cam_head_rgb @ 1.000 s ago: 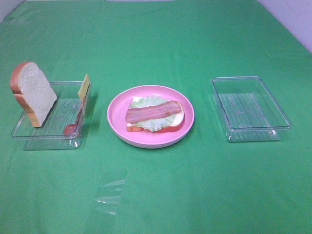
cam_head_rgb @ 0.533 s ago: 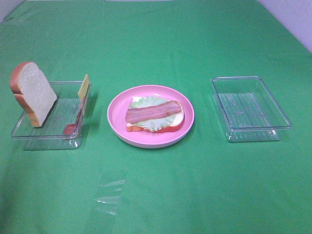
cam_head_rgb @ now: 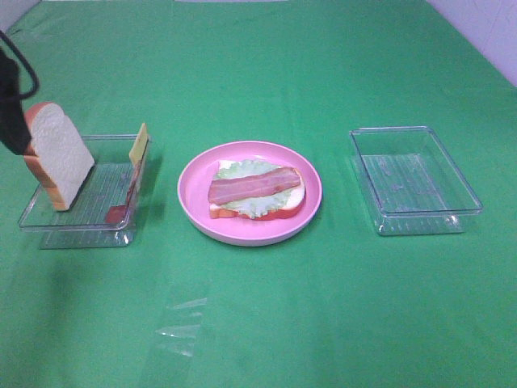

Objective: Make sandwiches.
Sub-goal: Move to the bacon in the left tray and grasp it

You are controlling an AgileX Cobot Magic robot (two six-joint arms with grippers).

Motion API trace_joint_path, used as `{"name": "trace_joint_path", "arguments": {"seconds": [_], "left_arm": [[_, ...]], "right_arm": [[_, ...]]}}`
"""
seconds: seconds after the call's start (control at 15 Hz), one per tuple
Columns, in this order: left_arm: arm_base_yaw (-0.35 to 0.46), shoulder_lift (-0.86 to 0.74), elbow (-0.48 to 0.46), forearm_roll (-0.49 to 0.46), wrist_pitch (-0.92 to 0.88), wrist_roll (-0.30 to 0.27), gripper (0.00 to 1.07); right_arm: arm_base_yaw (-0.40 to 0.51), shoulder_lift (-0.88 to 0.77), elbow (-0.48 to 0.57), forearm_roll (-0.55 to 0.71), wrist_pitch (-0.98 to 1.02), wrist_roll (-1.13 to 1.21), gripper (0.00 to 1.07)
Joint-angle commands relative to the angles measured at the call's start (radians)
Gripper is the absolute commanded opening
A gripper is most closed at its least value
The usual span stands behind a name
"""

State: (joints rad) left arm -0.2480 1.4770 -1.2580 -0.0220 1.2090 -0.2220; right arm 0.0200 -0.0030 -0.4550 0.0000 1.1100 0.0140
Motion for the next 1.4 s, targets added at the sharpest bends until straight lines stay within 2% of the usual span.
{"name": "trace_joint_path", "arguments": {"seconds": [0.07, 0.2, 0.27, 0.53, 0.93, 1.4], "left_arm": [[-0.068, 0.159, -0.063, 0.007, -0.052, -0.064, 1.00], [-0.100, 0.257, -0.122, 0.006, -0.063, -0.066, 1.00], [-0.123, 0.344, -0.189, 0.008, -0.076, -0.077, 1.00], [-0.147, 0.492, -0.310, 0.014, -0.117, -0.082, 1.00], [-0.147, 0.596, -0.316, 0.037, -0.152, -0.078, 1.00], [-0.147, 0.630, -0.316, 0.036, -0.192, -0.065, 0.98]], "right_arm": [[0.002, -0.031, 0.002, 0.005, -0.003, -0.014, 0.94], [0.002, -0.031, 0.002, 0.005, -0.003, -0.014, 0.94], [0.002, -0.031, 0.002, 0.005, -0.003, -0.014, 0.94], [0.002, -0.031, 0.002, 0.005, -0.003, -0.008, 0.94], [0.002, -0.031, 0.002, 0.005, -0.003, -0.007, 0.94], [0.002, -0.031, 0.002, 0.005, -0.003, -0.007, 0.94]]}}
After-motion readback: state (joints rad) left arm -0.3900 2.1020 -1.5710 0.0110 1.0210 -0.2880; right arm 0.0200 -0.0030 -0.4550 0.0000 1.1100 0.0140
